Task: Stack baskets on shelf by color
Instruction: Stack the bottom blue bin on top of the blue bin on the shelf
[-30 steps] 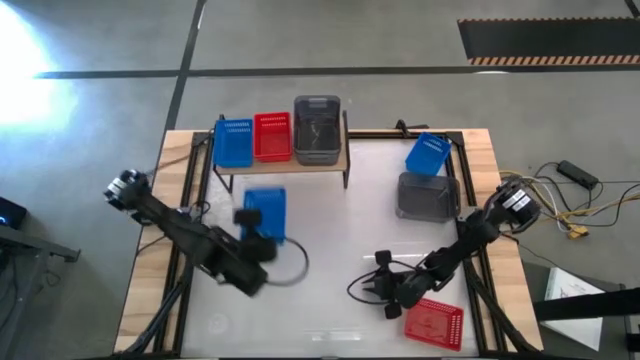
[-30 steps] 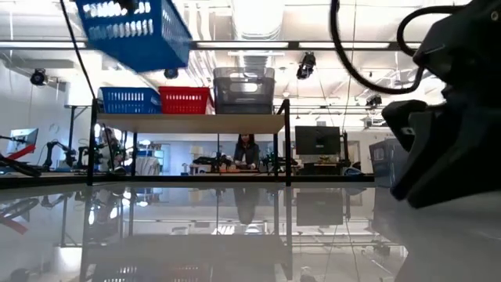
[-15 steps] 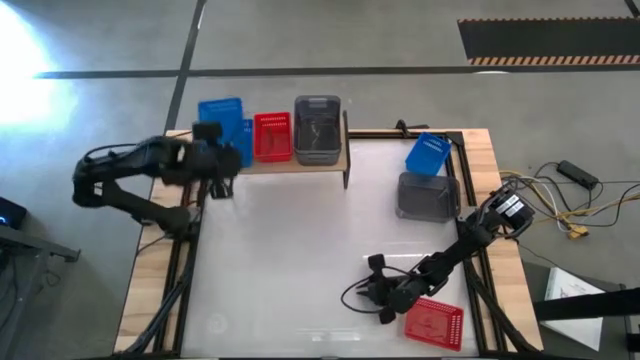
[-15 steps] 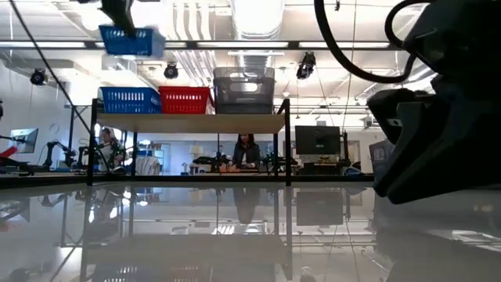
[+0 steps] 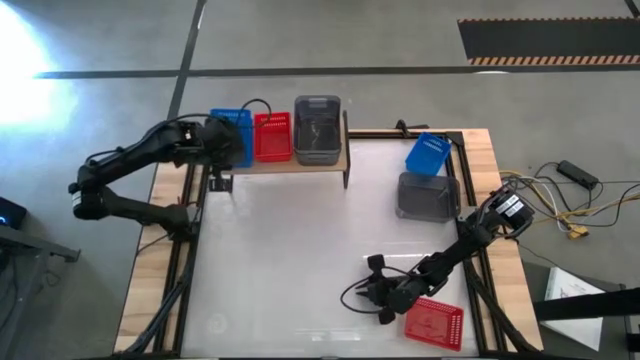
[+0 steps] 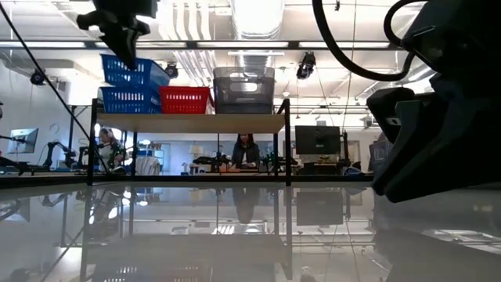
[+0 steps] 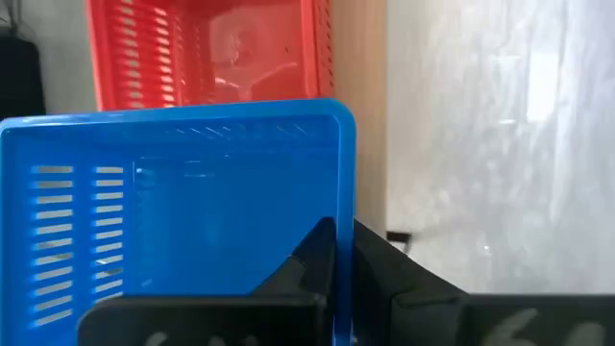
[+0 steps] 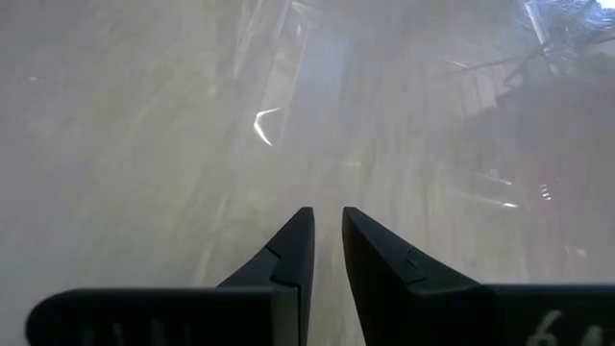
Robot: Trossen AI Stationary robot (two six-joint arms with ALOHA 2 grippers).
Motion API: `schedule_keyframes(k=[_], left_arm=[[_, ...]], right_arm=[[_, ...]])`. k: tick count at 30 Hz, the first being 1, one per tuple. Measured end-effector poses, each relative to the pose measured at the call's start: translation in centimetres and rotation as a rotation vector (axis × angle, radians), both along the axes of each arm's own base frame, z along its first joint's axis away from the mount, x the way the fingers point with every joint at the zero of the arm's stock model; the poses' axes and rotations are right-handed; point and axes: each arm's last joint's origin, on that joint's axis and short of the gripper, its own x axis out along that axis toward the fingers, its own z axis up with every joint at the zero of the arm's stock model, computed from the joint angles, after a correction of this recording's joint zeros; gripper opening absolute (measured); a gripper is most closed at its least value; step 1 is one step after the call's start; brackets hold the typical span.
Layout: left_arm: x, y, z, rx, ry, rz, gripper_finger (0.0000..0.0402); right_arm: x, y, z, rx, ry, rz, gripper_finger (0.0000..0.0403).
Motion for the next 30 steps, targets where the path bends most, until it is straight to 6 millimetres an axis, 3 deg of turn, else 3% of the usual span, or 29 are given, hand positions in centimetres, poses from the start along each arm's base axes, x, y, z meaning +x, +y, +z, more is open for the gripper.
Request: schedule_keyframes(k=[14,25,30], left_arm=[[0.3,0.1,-1.3,-0.008,0.031,-0.006,0.0003],[0.0,0.2,-0.8,0.034,-0.001,0.040,0.0105],[-0.5,0.1,-0.5,0.086,0.003,0.076,0.0130]], right_arm=[[0.0,0.0,0.0,0.003,0.000,-0.002,0.0052],[0.0,0.0,0.0,0.014,-0.001,-0.010,0.0052],[0.0,0.0,0.0,0.053,0.002,-0.040,0.0052]])
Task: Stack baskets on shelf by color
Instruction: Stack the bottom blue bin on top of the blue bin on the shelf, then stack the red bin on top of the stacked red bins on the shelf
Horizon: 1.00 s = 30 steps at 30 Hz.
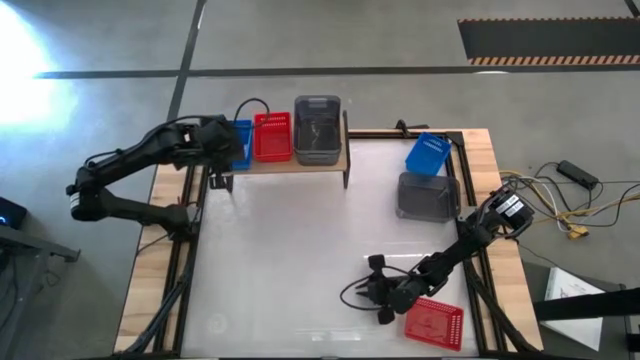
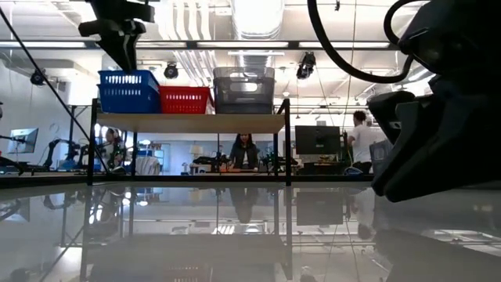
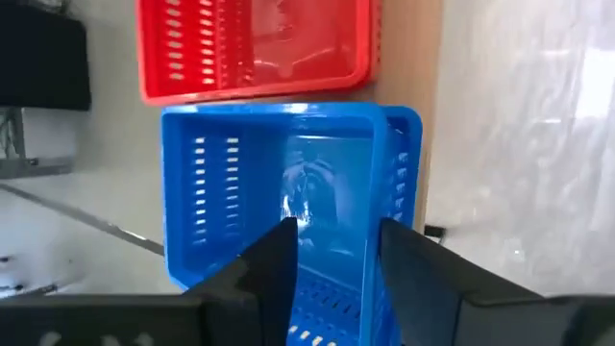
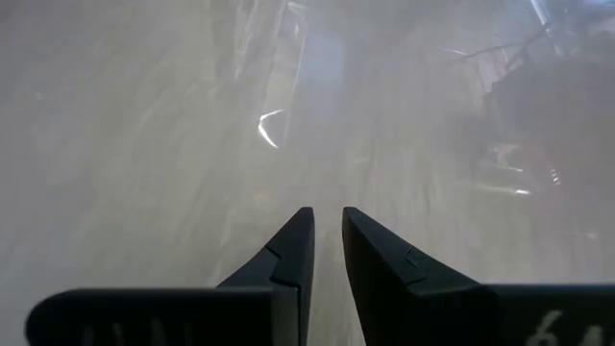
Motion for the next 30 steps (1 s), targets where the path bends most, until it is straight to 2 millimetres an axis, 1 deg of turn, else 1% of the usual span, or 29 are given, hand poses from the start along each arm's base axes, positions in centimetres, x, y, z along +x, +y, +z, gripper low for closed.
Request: schedule_keyframes(k=[3,7,9,13,18,21,24,27,30], left_arm=[[-0.1,-0.1,0.4,-0.014,-0.072,0.082,0.0131],[-0.2,-0.3,0.6,-0.048,-0.163,0.201,0.0131],[-0.2,-0.4,0.5,-0.058,-0.181,0.229,0.0131],[-0.6,-0.6,0.2,-0.078,-0.133,0.244,0.0131],[-0.4,-1.4,0.3,-0.104,-0.195,0.294,0.0131],[0.2,-2.6,0.2,-0.120,-0.232,0.278,0.0131],[1.2,-4.3,0.0,-0.105,-0.265,0.245,0.0131],[2.3,-6.5,-0.4,-0.076,-0.294,0.185,0.0131],[3.7,-9.1,-0.8,-0.060,-0.336,0.121,0.0131]], right_arm=[[-0.2,-0.2,0.6,-0.001,0.002,-0.029,0.0052],[-1.1,-1.1,2.0,-0.040,0.030,-0.130,0.0049],[-1.6,-1.6,3.1,-0.034,0.038,-0.170,0.0046],[-2.6,-2.2,5.3,-0.001,0.034,-0.197,0.0038],[-4.5,-1.8,8.3,0.047,-0.015,-0.146,0.0028],[-6.1,-0.9,9.9,0.090,-0.052,-0.083,0.0020],[-7.9,0.1,11.4,0.155,-0.067,-0.030,0.0010],[-9.4,1.2,12.6,0.212,-0.014,-0.032,0.0009],[-10.9,2.2,13.2,0.237,0.092,-0.080,0.0009]])
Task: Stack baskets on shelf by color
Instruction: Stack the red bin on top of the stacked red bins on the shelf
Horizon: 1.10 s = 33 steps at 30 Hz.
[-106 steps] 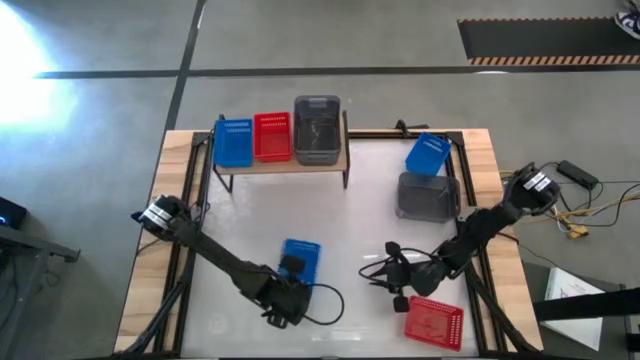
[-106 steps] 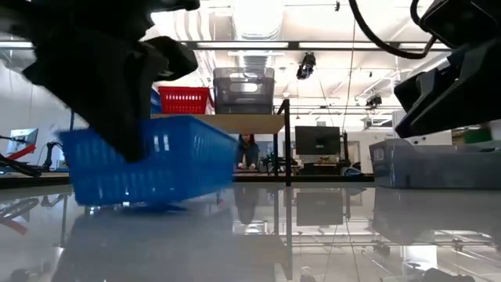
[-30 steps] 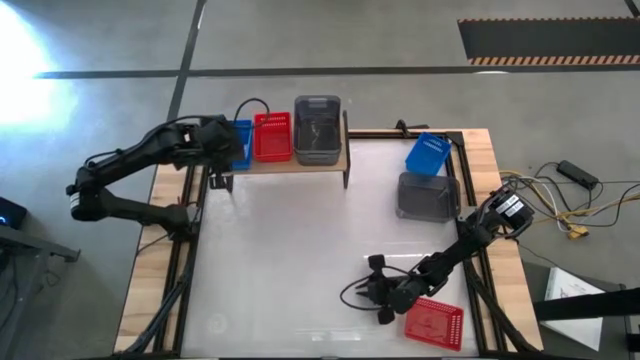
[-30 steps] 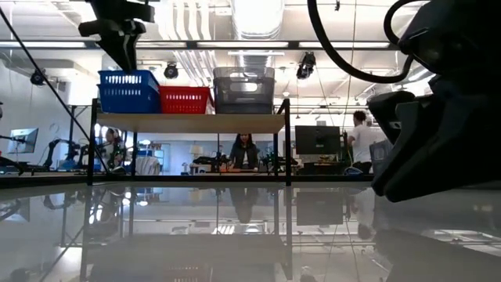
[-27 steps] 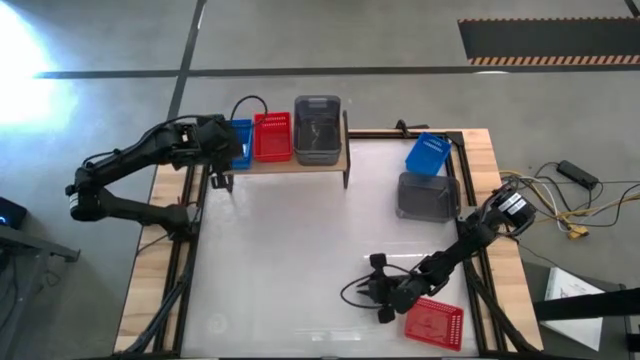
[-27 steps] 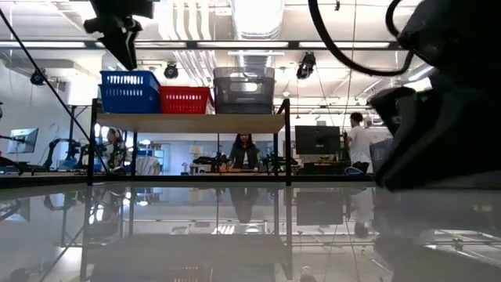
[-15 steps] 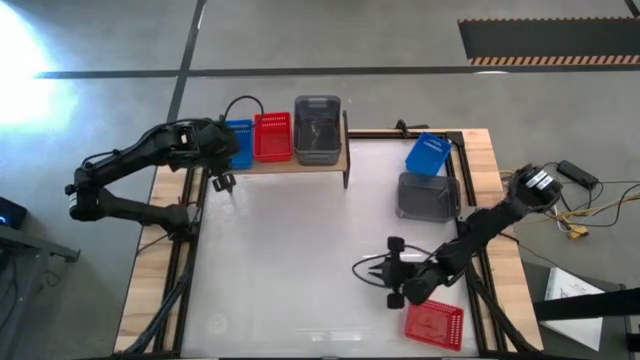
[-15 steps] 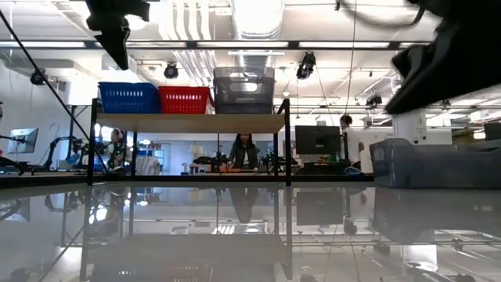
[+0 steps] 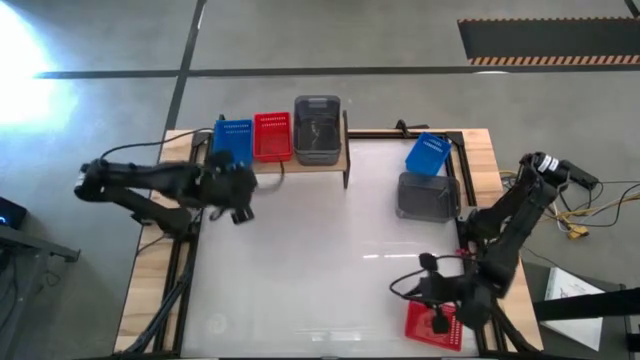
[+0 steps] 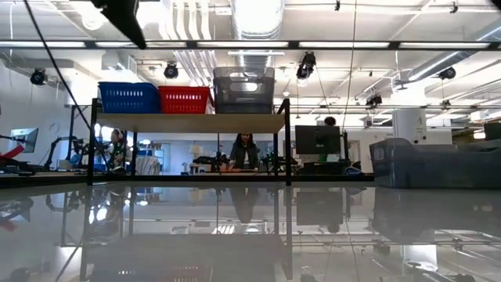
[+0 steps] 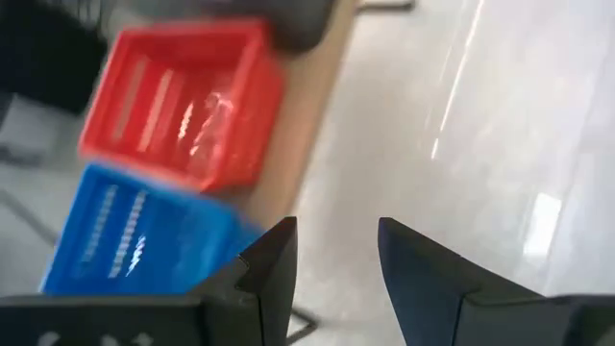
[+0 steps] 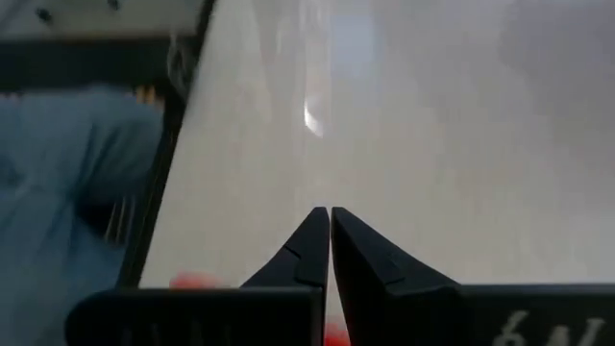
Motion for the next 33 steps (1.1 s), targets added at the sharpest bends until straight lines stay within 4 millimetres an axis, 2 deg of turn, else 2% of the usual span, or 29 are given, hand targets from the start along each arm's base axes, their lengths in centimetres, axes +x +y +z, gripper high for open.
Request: schedule_keyframes(k=[5,9,15,19,24,30,33], left_arm=[[2.9,-4.8,-1.4,0.023,-0.056,-0.153,0.0131],[5.6,-8.4,-3.1,0.027,-0.099,-0.240,0.0131],[8.9,-12.6,-6.5,0.031,-0.115,-0.310,0.0131],[10.0,-14.1,-7.4,0.024,-0.101,-0.312,0.0131],[10.2,-15.0,-6.3,-0.002,-0.147,-0.318,0.0131],[9.6,-16.1,-4.8,-0.025,-0.193,-0.350,0.0131],[9.3,-16.6,-4.7,-0.028,-0.200,-0.359,0.0131]], right_arm=[[-1.6,1.5,0.3,0.080,0.320,-0.069,0.0008],[-1.7,2.7,-0.9,0.146,0.563,-0.063,0.0008],[0.7,2.9,-3.2,0.065,0.611,-0.012,0.0008],[3.9,2.3,-4.2,0.085,0.602,0.086,0.0008],[8.5,-1.3,-5.5,-0.023,0.569,0.099,0.0008],[15.9,-5.3,-4.4,-0.219,0.356,0.062,0.0008],[20.1,-6.9,-3.5,-0.266,0.201,-0.062,0.0008]])
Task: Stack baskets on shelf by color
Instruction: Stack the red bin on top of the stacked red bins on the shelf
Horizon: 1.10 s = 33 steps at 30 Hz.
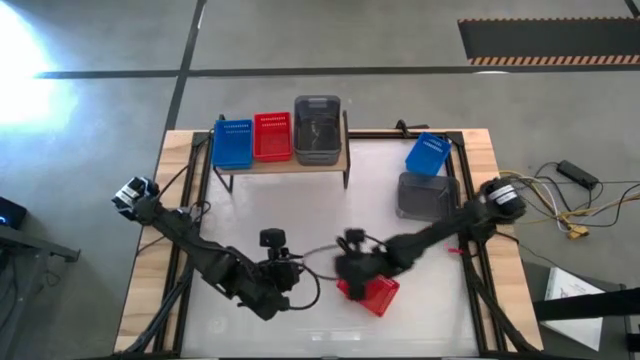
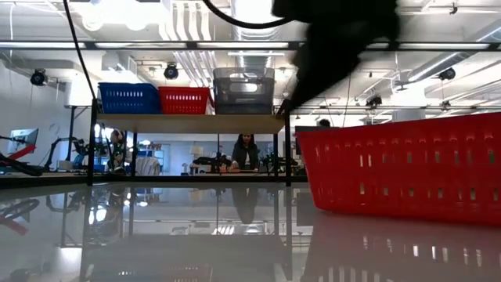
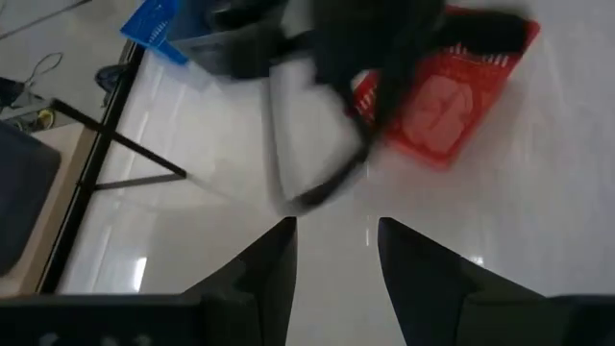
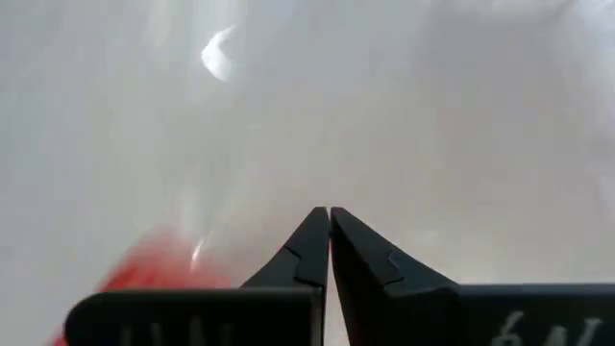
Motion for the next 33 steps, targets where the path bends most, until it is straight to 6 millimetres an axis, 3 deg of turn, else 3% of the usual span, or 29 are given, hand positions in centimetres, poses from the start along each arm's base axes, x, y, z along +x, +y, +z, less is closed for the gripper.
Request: schedule_keyframes(k=[4,8,12,17,20,23,28,33], left_arm=[[-0.6,-0.5,-0.1,-0.036,-0.019,0.045,0.0131],[-1.5,-1.2,-0.6,-0.093,-0.018,0.091,0.0131],[-1.8,-1.6,-2.2,-0.120,-0.029,0.104,0.0131],[-1.1,-2.0,-5.1,-0.226,-0.143,0.114,0.0132],[-0.2,-1.9,-6.8,-0.313,-0.250,0.075,0.0132],[0.4,-1.5,-8.1,-0.395,-0.308,-0.038,0.0132],[0.7,-0.8,-8.4,-0.396,-0.343,-0.070,0.0132],[0.7,-0.7,-5.6,-0.329,-0.407,-0.115,0.0132]], right_arm=[[3.0,-0.7,1.4,-0.083,-0.085,0.006,0.0008],[1.4,0.2,3.2,-0.114,-0.018,0.052,0.0008],[-3.6,1.0,4.3,-0.125,0.164,0.019,0.0008],[-11.4,1.7,4.1,-0.090,0.345,-0.166,0.0008],[-15.3,1.8,3.2,0.021,0.376,-0.264,0.0008],[-17.8,2.6,1.1,0.185,0.360,-0.269,0.0008],[-18.0,3.9,-2.1,0.449,0.209,-0.132,0.0008],[-14.8,4.0,-3.7,0.515,0.008,-0.002,0.0008]])
